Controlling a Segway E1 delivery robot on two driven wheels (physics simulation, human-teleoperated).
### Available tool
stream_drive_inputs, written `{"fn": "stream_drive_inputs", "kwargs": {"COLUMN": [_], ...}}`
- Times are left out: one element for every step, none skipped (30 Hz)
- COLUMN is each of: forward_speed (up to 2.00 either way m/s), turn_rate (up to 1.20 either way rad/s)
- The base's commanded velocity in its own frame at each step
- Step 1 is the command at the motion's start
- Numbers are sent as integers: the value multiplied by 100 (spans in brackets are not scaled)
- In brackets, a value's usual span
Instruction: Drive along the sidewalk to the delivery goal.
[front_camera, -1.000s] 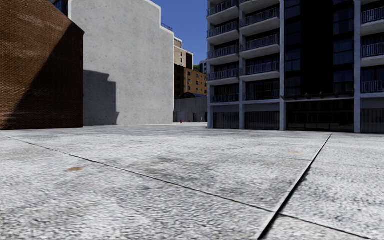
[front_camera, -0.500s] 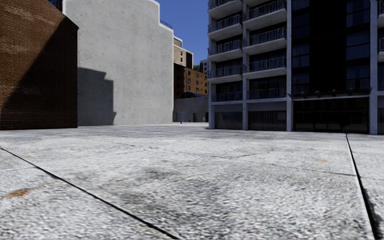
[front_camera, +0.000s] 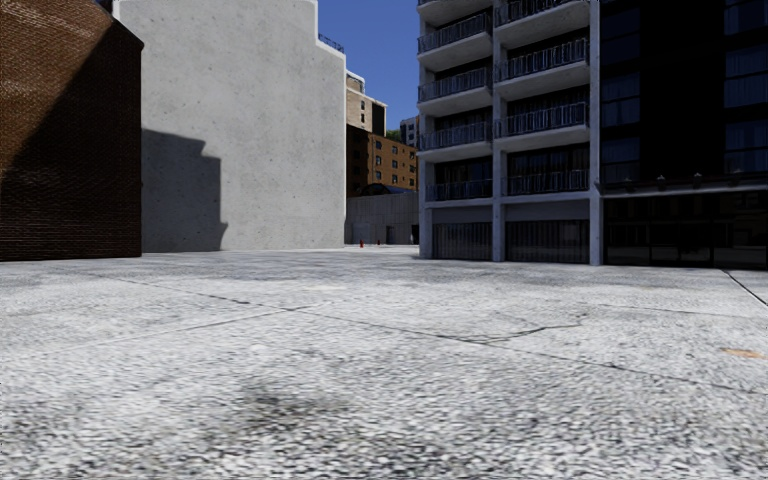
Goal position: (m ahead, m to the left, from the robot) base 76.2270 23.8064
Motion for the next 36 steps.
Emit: {"fn": "stream_drive_inputs", "kwargs": {"forward_speed": [200,200,200,200,200,200,200,200,200,200,200,200,200,200,200,200,200,200,200,200,200,200,200,200,200,200,200,200,200,200,200,200,200,200,200,200], "turn_rate": [0,0,0,0,0,0,0,0,0,0,0,0,0,0,0,0,0,0,0,0,0,0,0,0,0,0,0,0,0,0,0,0,0,0,0,0]}}
